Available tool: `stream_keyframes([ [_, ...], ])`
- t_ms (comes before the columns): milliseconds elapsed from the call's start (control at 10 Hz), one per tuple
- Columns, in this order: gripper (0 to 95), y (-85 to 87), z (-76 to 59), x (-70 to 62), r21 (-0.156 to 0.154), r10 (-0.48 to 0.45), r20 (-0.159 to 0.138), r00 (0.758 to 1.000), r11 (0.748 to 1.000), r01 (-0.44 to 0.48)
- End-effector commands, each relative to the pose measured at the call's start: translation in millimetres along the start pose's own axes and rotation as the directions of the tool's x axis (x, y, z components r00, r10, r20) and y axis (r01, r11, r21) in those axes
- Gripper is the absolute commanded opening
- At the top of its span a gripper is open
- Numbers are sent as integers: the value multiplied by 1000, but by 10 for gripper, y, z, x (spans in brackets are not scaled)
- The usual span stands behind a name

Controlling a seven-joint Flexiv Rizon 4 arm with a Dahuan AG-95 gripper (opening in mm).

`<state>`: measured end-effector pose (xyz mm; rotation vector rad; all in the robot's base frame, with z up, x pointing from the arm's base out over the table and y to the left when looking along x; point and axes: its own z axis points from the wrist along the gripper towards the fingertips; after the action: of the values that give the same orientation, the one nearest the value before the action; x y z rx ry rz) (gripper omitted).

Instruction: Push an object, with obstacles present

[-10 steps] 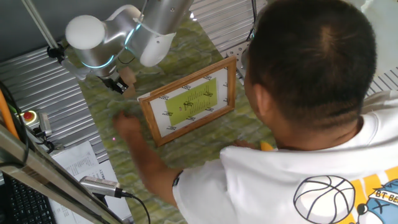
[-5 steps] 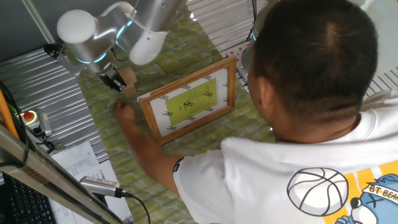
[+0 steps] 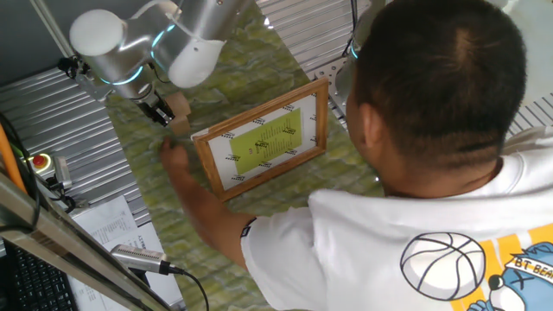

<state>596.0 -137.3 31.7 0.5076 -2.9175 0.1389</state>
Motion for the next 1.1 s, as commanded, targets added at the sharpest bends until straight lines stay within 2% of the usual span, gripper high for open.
stream_keyframes([
  [100, 0, 4, -9, 13, -24, 9, -4, 1000, 1000, -9],
  [500, 0, 8, -31, 23, -75, 21, -29, 999, 997, -23],
  [1000, 0, 9, -34, 26, -105, 24, -47, 999, 994, -29],
  [1100, 0, 9, -36, 27, -121, 28, -51, 998, 992, -34],
])
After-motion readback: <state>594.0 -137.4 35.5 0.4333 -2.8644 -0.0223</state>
